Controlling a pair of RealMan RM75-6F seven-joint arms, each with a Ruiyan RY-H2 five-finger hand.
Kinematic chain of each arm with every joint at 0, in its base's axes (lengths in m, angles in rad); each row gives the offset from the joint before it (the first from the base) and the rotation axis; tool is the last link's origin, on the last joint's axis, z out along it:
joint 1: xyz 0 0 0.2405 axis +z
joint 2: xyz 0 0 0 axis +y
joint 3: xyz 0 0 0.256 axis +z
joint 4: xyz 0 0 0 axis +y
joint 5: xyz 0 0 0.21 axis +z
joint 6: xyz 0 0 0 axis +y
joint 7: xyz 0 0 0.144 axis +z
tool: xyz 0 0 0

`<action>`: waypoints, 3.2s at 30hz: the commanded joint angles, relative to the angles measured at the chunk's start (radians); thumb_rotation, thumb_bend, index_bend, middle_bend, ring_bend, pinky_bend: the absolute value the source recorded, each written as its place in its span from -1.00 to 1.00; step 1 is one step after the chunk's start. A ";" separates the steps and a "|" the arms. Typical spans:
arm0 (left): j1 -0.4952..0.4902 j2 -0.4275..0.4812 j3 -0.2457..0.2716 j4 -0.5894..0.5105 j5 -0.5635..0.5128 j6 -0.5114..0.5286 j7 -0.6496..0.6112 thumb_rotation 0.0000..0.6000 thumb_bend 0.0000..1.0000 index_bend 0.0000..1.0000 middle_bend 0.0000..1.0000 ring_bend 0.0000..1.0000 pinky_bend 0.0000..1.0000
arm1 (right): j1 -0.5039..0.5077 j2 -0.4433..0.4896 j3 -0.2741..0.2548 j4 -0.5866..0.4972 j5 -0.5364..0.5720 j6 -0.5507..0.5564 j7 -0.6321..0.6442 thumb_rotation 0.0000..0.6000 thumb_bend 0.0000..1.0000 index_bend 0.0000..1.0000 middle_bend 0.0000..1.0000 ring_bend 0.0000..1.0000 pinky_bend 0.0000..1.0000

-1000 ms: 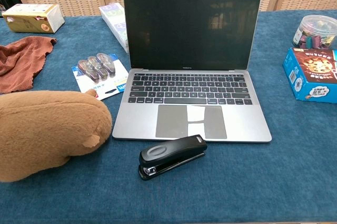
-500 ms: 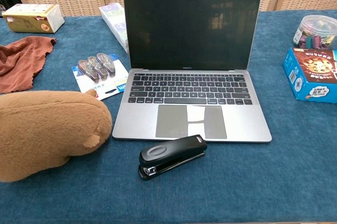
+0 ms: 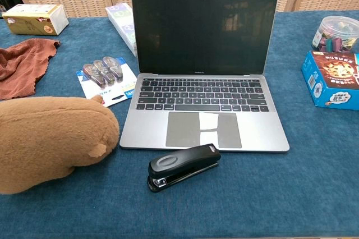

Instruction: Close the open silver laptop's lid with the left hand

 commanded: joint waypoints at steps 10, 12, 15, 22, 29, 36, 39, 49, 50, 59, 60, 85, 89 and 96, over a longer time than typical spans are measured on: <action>-0.180 0.104 -0.106 0.015 -0.099 -0.236 -0.105 1.00 -0.81 -0.53 -0.80 -0.76 -0.73 | -0.001 0.000 -0.003 0.001 -0.007 0.002 0.000 1.00 -0.63 -1.00 -1.00 -1.00 -0.88; -0.225 0.118 -0.151 0.024 -0.120 -0.262 -0.104 1.00 -0.81 -0.54 -0.80 -0.77 -0.73 | 0.000 -0.002 -0.005 0.002 -0.009 -0.001 -0.001 1.00 -0.63 -1.00 -1.00 -1.00 -0.88; -0.268 0.121 -0.194 0.033 -0.147 -0.280 -0.086 1.00 -0.82 -0.54 -0.80 -0.77 -0.73 | 0.001 -0.002 -0.006 0.003 -0.008 -0.005 0.001 1.00 -0.63 -1.00 -1.00 -1.00 -0.88; -0.380 0.076 -0.261 0.147 -0.122 -0.325 -0.186 1.00 -0.82 -0.54 -0.81 -0.80 -0.73 | 0.001 -0.001 -0.008 0.003 -0.013 -0.002 0.008 1.00 -0.63 -1.00 -1.00 -1.00 -0.88; -0.485 0.057 -0.268 0.229 -0.082 -0.417 -0.278 1.00 -0.82 -0.62 -0.91 -0.89 -0.73 | 0.003 -0.001 -0.009 0.004 -0.014 -0.006 0.011 1.00 -0.64 -1.00 -1.00 -1.00 -0.88; -0.595 0.027 -0.296 0.272 -0.110 -0.512 -0.281 1.00 -0.81 -0.65 -0.97 -0.94 -0.73 | 0.004 0.000 -0.010 0.006 -0.014 -0.008 0.018 1.00 -0.63 -1.00 -1.00 -1.00 -0.88; -0.645 0.013 -0.306 0.302 -0.127 -0.557 -0.240 1.00 -0.82 -0.65 -0.97 -0.94 -0.73 | 0.006 0.000 -0.011 0.007 -0.013 -0.011 0.023 1.00 -0.64 -1.00 -1.00 -1.00 -0.88; -0.767 -0.049 -0.343 0.355 -0.235 -0.677 -0.203 1.00 -0.82 -0.60 -0.97 -0.94 -0.73 | 0.000 0.001 -0.019 0.010 -0.022 -0.003 0.028 1.00 -0.63 -1.00 -1.00 -1.00 -0.88; -0.780 -0.059 -0.347 0.357 -0.245 -0.686 -0.201 1.00 -0.82 -0.60 -0.97 -0.94 -0.73 | -0.003 0.002 -0.020 0.011 -0.022 -0.002 0.029 1.00 -0.63 -1.00 -1.00 -1.00 -0.88; -0.866 -0.141 -0.377 0.345 -0.298 -0.717 -0.197 1.00 -0.82 -0.60 -0.97 -0.94 -0.73 | -0.023 0.007 -0.032 0.017 -0.022 0.017 0.036 1.00 -0.63 -1.00 -1.00 -1.00 -0.88; -0.875 -0.152 -0.377 0.341 -0.301 -0.719 -0.191 1.00 -0.82 -0.60 -0.97 -0.94 -0.73 | -0.026 0.007 -0.033 0.019 -0.020 0.021 0.038 1.00 -0.63 -1.00 -1.00 -1.00 -0.88; -1.097 -0.085 -0.364 0.332 -0.409 -1.067 -0.125 1.00 -0.82 -0.60 -0.97 -0.96 -0.75 | -0.066 0.018 -0.054 0.030 -0.038 0.062 0.049 1.00 -0.63 -1.00 -1.00 -1.00 -0.88; -1.129 -0.088 -0.364 0.368 -0.431 -1.088 -0.098 1.00 -0.82 -0.60 -0.97 -0.96 -0.75 | -0.069 0.018 -0.055 0.035 -0.027 0.056 0.057 1.00 -0.63 -1.00 -1.00 -1.00 -0.88; -1.165 -0.116 -0.358 0.410 -0.449 -1.108 -0.086 1.00 -0.82 -0.60 -0.97 -0.96 -0.76 | -0.072 0.020 -0.055 0.042 -0.025 0.059 0.070 1.00 -0.63 -1.00 -1.00 -1.00 -0.88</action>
